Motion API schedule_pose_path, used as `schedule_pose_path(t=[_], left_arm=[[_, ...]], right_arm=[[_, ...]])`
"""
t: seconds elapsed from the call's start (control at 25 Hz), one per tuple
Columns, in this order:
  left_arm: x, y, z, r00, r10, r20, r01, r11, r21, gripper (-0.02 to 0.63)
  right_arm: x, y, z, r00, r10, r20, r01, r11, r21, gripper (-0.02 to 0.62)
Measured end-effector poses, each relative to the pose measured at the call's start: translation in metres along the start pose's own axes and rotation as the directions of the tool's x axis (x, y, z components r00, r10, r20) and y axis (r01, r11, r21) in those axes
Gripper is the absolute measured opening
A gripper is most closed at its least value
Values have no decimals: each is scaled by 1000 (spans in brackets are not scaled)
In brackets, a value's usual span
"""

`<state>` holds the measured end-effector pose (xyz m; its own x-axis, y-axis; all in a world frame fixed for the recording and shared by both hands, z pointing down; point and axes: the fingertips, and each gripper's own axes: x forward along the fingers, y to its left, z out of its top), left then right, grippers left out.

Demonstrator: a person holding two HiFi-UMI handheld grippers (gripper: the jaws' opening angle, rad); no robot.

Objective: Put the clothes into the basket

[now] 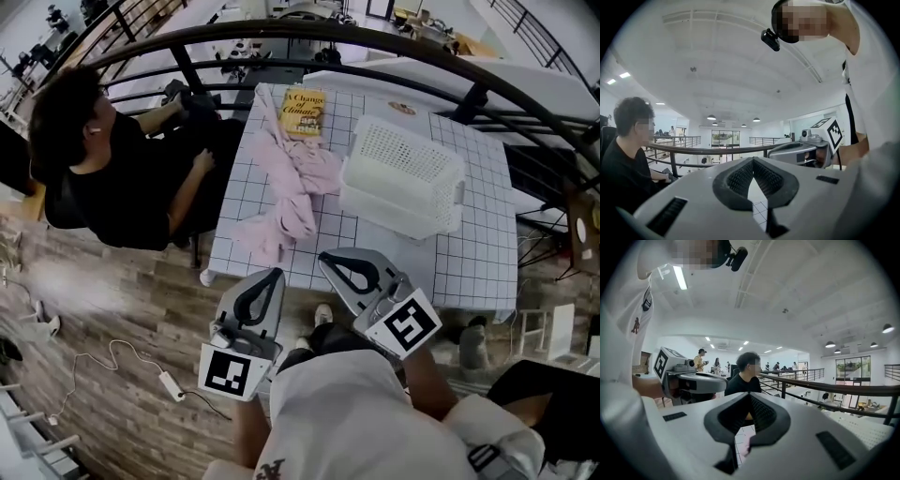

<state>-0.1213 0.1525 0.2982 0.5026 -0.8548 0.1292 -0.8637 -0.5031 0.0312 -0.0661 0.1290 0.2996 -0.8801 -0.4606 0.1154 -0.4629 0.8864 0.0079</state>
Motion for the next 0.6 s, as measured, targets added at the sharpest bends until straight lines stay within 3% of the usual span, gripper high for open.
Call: schedule_pose_path(t=[0.36,0.6], left_arm=[[29,10,-3,999,24,-23,-24,1000,-12,3],[48,24,-19,999,-10,-48,9,1000,-13,3]], right_arm=[[13,-27,-6,999,40,-13,-40,999,3,17],[31,-44,-20,999,26,-39,-25,1000,17,17]])
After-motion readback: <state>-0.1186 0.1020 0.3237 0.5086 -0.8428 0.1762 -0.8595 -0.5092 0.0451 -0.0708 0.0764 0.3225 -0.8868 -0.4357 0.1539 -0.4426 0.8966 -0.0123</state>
